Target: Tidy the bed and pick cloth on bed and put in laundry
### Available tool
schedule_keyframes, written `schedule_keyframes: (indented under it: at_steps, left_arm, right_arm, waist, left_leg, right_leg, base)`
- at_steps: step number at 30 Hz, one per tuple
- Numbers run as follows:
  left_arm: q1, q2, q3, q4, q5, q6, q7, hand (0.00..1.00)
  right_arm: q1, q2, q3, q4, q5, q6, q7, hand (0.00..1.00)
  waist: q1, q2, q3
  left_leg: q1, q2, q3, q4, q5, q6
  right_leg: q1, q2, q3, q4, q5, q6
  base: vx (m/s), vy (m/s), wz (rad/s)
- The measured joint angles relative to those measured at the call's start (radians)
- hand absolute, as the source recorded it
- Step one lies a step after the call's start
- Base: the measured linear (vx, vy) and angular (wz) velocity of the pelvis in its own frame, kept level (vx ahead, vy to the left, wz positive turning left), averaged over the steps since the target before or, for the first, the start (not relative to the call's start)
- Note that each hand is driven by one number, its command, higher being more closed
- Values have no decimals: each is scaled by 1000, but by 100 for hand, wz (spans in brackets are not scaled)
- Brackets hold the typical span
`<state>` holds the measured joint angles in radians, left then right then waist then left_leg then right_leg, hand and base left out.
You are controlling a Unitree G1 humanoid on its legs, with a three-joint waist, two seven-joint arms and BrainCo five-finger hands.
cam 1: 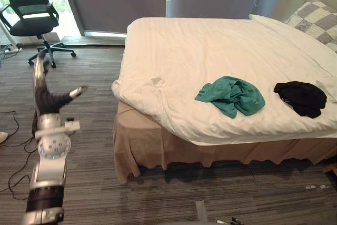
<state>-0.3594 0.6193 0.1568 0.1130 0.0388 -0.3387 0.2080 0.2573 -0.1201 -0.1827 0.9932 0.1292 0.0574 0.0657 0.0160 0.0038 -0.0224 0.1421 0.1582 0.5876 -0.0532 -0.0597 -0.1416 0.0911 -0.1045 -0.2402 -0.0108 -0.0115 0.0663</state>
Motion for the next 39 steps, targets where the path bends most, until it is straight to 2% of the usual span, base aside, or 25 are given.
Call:
schedule_keyframes:
  at_steps: [2,3,4,5,8,10,11,13,15,16,18,19,21,22,25,27,31,34,36,37,38,39]
  left_arm:
    - [-75,9,-53,59,-4,42,-20,0]
    - [-137,22,-108,120,-5,83,-34,0]
    - [-162,25,-128,144,-4,103,-40,0]
    - [-241,25,-184,205,-1,154,-40,0]
    - [-383,24,-266,319,29,234,-37,0]
    - [-487,14,-323,439,115,331,-36,0]
    - [-496,11,-326,450,121,342,-36,0]
    - [-583,-26,-356,560,160,438,-36,0]
    - [-655,-40,-365,607,165,495,-29,0]
    - [-675,-40,-367,617,167,509,-20,0]
    - [-767,-40,-375,651,192,572,15,0]
    - [-788,-40,-375,658,197,589,25,100]
    - [-877,-38,-375,677,225,659,57,100]
    - [-917,-33,-375,675,271,675,72,100]
    - [-974,-3,-374,660,406,689,62,100]
    - [-969,19,-374,651,498,698,14,100]
    - [-923,80,-368,622,559,709,-70,100]
    - [-824,94,-323,627,546,703,-115,100]
    - [-728,93,-272,649,517,679,-148,100]
    - [-636,93,-213,667,471,640,-168,100]
    - [-596,93,-190,677,443,621,-171,100]
    - [-489,89,-137,705,389,571,-175,100]
  right_arm:
    - [1,-4,4,-3,-3,2,2,0]
    - [-2,-7,20,-12,-4,2,2,0]
    - [-2,-8,30,-25,-3,2,2,0]
    - [-17,-8,52,-42,1,-2,3,0]
    - [-75,-12,91,-68,34,-10,0,0]
    - [-127,-15,118,-136,75,-23,-8,0]
    - [-132,-15,119,-143,78,-23,-9,0]
    - [-168,-16,151,-211,97,-47,-20,0]
    - [-183,-19,173,-271,124,-62,-32,0]
    - [-187,-23,180,-287,132,-69,-36,0]
    - [-210,-50,197,-364,169,-88,-47,0]
    - [-216,-55,198,-383,185,-89,-49,0]
    - [-221,-81,216,-477,241,-107,-66,0]
    - [-220,-89,222,-525,281,-113,-67,0]
    - [-218,-90,225,-616,379,-128,-54,0]
    - [-216,-91,225,-648,427,-142,-16,0]
    - [-214,-91,218,-684,439,-148,31,0]
    - [-197,-95,187,-689,444,-148,57,0]
    - [-174,-120,175,-698,462,-148,76,0]
    - [-159,-145,156,-696,462,-149,87,0]
    - [-154,-154,148,-694,462,-149,89,0]
    - [-146,-181,132,-685,462,-150,90,0]
  waist:
    - [-18,5,-1]
    - [-17,9,8]
    - [-19,3,11]
    - [-21,-7,25]
    - [-28,-34,104]
    - [-55,-48,180]
    - [-59,-49,188]
    - [-78,-52,259]
    - [-75,-55,301]
    - [-74,-56,312]
    - [-73,-59,369]
    - [-75,-62,380]
    - [-81,-74,418]
    - [-88,-81,440]
    - [-104,-85,465]
    - [-116,-87,472]
    - [-128,-87,471]
    - [-133,-80,475]
    - [-135,-64,467]
    - [-137,-47,452]
    - [-137,-38,440]
    - [-137,-20,414]
  left_leg:
    - [0,0,21,-13,22,5]
    - [-16,0,39,-22,29,3]
    - [-31,1,42,-22,34,3]
    - [-67,3,51,-27,49,9]
    - [-148,7,68,-28,79,21]
    - [-220,10,87,-10,117,37]
    - [-226,10,88,-7,118,37]
    - [-268,21,92,25,118,38]
    - [-302,31,97,39,118,38]
    - [-315,33,98,42,119,39]
    - [-367,34,98,48,130,50]
    - [-385,35,97,52,131,52]
    - [-471,38,88,59,139,63]
    - [-505,39,85,63,147,69]
    - [-561,46,80,75,151,75]
    - [-561,46,84,74,152,75]
    - [-549,46,87,72,152,76]
    - [-463,40,89,65,153,72]
    - [-391,37,89,44,152,70]
    - [-347,35,88,29,149,64]
    - [-338,35,87,23,145,60]
    - [-312,33,87,17,141,62]
  right_leg:
    - [-18,2,13,10,1,-2]
    - [-53,6,35,21,5,-6]
    - [-72,7,39,26,7,-9]
    - [-122,10,51,40,17,-16]
    - [-219,16,75,49,48,-24]
    - [-307,17,100,54,80,-34]
    - [-312,17,103,54,83,-35]
    - [-350,19,120,56,96,-39]
    - [-382,27,127,58,105,-45]
    - [-394,28,129,58,109,-45]
    - [-447,29,139,59,125,-43]
    - [-462,28,139,59,128,-43]
    - [-543,28,139,58,148,-43]
    - [-573,28,139,57,156,-42]
    - [-619,28,140,50,171,-40]
    - [-618,30,146,40,181,-33]
    - [-609,30,163,36,191,-19]
    - [-511,29,169,1,191,-17]
    - [-437,32,167,-16,190,-16]
    - [-397,34,164,-20,184,-9]
    - [-387,34,163,-21,180,-4]
    - [-361,34,158,-25,173,4]
  base:
    - [-102,-30,-17]
    - [-111,-26,-30]
    - [-144,-42,-32]
    - [-138,-40,-17]
    - [-169,-42,-21]
    - [-109,-50,-20]
    - [-57,-30,-16]
    - [-58,-14,-12]
    - [-84,-34,-9]
    - [-97,-34,-6]
    - [-82,-9,-1]
    - [-111,2,5]
    - [-114,5,11]
    - [-73,3,13]
    - [-30,-2,5]
    - [5,7,-5]
    - [17,8,-4]
    - [53,12,-7]
    - [74,30,-7]
    - [66,33,1]
    - [82,31,2]
    - [77,10,7]
